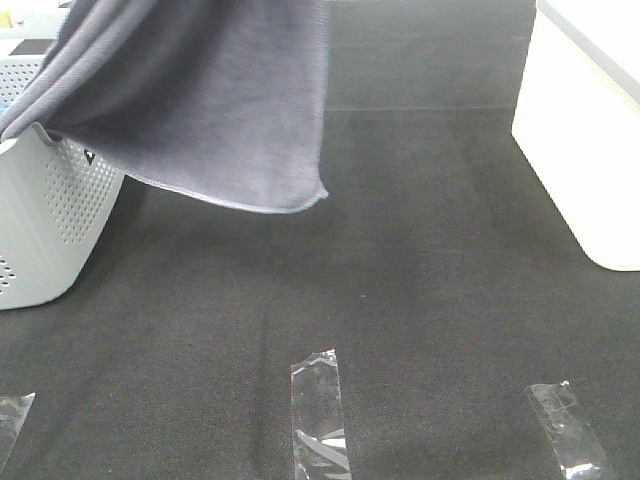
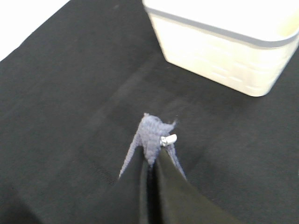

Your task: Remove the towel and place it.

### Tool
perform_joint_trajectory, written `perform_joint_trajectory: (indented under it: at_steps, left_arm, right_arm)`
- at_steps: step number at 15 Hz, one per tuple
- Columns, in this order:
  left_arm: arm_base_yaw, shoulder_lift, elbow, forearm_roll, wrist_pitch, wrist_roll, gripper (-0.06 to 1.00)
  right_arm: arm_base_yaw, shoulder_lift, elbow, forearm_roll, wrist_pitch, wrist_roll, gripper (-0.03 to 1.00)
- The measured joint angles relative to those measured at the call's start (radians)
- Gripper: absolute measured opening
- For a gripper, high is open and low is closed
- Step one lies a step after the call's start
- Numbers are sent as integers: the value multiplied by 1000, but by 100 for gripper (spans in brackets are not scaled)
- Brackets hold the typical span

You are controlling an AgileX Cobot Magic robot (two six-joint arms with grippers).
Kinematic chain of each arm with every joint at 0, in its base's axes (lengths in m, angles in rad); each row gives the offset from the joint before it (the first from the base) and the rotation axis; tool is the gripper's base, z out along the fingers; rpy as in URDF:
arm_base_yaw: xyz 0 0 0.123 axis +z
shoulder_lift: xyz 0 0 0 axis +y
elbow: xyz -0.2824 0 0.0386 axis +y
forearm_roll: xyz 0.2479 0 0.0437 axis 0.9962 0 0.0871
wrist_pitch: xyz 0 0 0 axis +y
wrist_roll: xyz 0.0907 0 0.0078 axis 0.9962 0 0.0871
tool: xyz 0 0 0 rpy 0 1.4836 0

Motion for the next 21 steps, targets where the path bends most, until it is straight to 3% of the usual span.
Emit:
perform_joint_trajectory:
  at_steps: [2, 4, 7, 9, 14, 16, 18, 21]
  left_arm:
    - [-19, 0, 0, -12, 4, 0, 0]
    - [-21, 0, 0, -34, 6, 0, 0]
    - [-21, 0, 0, -52, 10, 0, 0]
    - [-21, 0, 0, -56, 10, 0, 0]
    - [-21, 0, 0, -61, 10, 0, 0]
    - [-21, 0, 0, -61, 10, 0, 0]
    - [-21, 0, 0, -62, 10, 0, 0]
    - [-21, 0, 0, -62, 2, 0, 0]
  right_arm:
    - [0, 158, 0, 128, -44, -147, 75]
    - [0, 314, 0, 343, -96, -358, 75]
    - [0, 537, 0, 666, -113, -788, 75]
    - [0, 724, 0, 890, -105, -1050, 75]
    - [0, 1038, 0, 1244, 8, -1453, 75]
    - [29, 1123, -4, 1319, 21, -1597, 75]
    - [123, 1206, -20, 1329, -26, -1701, 75]
    - [236, 1351, -82, 1328, -163, -1728, 75]
